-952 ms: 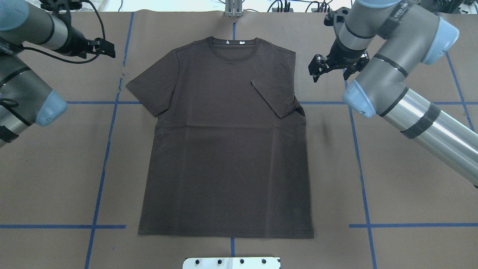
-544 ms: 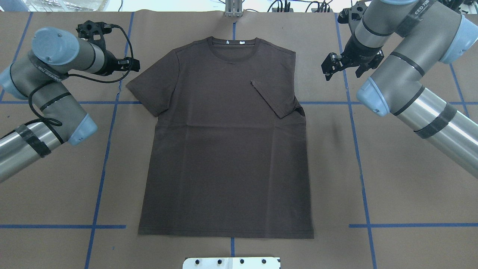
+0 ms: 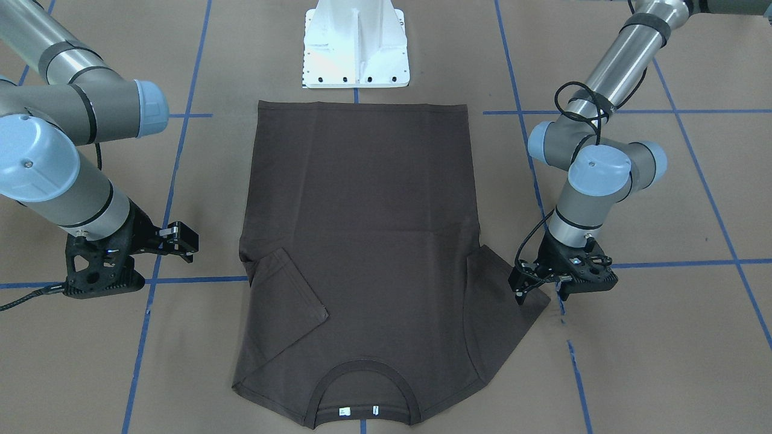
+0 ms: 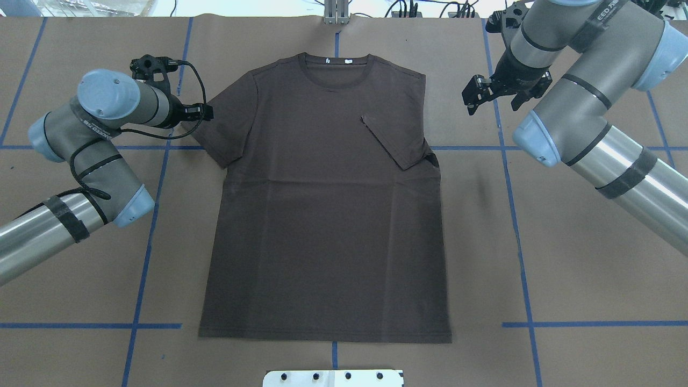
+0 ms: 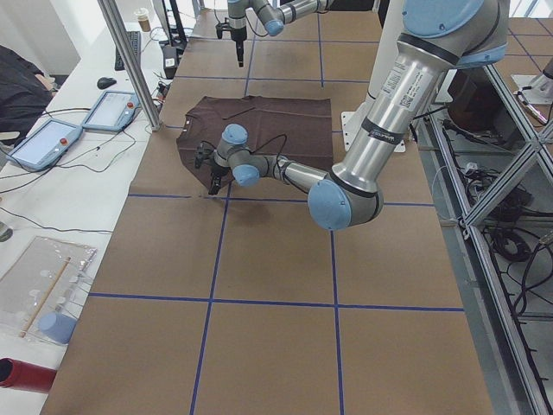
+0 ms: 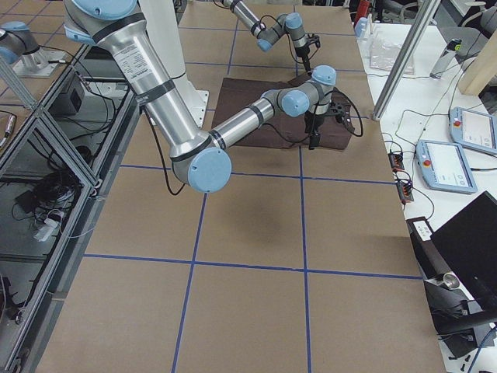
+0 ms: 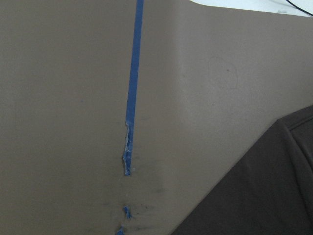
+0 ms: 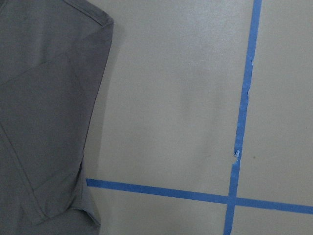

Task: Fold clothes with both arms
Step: 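Release and raise the right gripper while the left gripper reaches the other sleeve, then fold the sleeve nearest the left gripper inward over the shirt body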

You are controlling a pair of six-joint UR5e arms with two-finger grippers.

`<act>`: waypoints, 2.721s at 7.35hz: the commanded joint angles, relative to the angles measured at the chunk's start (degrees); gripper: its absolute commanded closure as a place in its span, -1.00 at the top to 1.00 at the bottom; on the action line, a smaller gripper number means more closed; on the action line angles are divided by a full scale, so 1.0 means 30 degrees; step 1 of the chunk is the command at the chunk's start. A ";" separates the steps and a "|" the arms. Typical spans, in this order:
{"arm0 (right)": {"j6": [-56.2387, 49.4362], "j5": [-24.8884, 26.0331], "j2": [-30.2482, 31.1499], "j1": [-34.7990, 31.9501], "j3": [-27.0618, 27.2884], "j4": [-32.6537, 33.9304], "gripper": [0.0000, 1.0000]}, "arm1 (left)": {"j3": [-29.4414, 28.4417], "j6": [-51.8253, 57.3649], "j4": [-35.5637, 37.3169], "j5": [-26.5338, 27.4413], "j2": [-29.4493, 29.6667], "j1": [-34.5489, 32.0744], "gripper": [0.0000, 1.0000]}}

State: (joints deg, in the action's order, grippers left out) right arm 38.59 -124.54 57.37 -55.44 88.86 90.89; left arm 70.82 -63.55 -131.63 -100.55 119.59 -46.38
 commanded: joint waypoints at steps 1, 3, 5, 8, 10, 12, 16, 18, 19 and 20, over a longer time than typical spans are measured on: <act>0.0230 0.0000 -0.0079 0.0025 -0.0001 -0.0005 1.00 | -0.0082 0.0119 0.0020 0.0060 -0.0019 0.0050 0.65; 0.0289 0.0000 -0.0079 0.0054 -0.0001 -0.0005 1.00 | -0.0140 0.0207 0.0020 0.0060 -0.0136 0.0050 0.58; 0.0290 0.0029 -0.0079 0.0054 -0.0030 -0.0005 1.00 | -0.0199 0.0236 0.0020 0.0060 -0.0107 0.0050 0.41; 0.0231 0.0029 -0.0079 0.0083 -0.0059 -0.0005 1.00 | -0.0199 0.0266 0.0079 0.0060 -0.0048 0.0050 -0.74; 0.0231 0.0029 -0.0079 0.0054 -0.0059 -0.0005 1.00 | -0.0053 0.0237 0.0253 0.0031 0.0039 0.0050 -1.00; 0.0231 0.0029 -0.0079 0.0083 -0.0059 -0.0005 1.00 | 0.0210 0.0207 0.0661 -0.0028 0.0185 0.0021 -1.00; 0.0290 0.0000 -0.0108 0.0112 -0.0030 -0.0034 1.00 | 0.1530 -0.1479 0.7369 -0.0086 0.4454 0.0020 -1.00; 0.0290 0.0000 -0.0079 0.0112 -0.0001 -0.0034 1.00 | -0.0625 -0.4002 0.7025 0.0000 0.6592 0.1126 -1.00; 0.0290 0.0029 -0.0021 0.0112 -0.0001 -0.0034 1.00 | -0.1276 -0.4534 0.6645 0.0030 0.6863 0.1569 -1.00; 0.0290 0.0029 -0.0020 0.0141 -0.0001 -0.0034 1.00 | -0.1457 -0.5032 0.6177 0.0031 0.6866 0.1602 -1.00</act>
State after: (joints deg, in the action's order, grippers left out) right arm 39.46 -124.49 57.24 -55.07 88.85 90.79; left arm 68.10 -76.36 -111.57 -100.52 139.36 -42.41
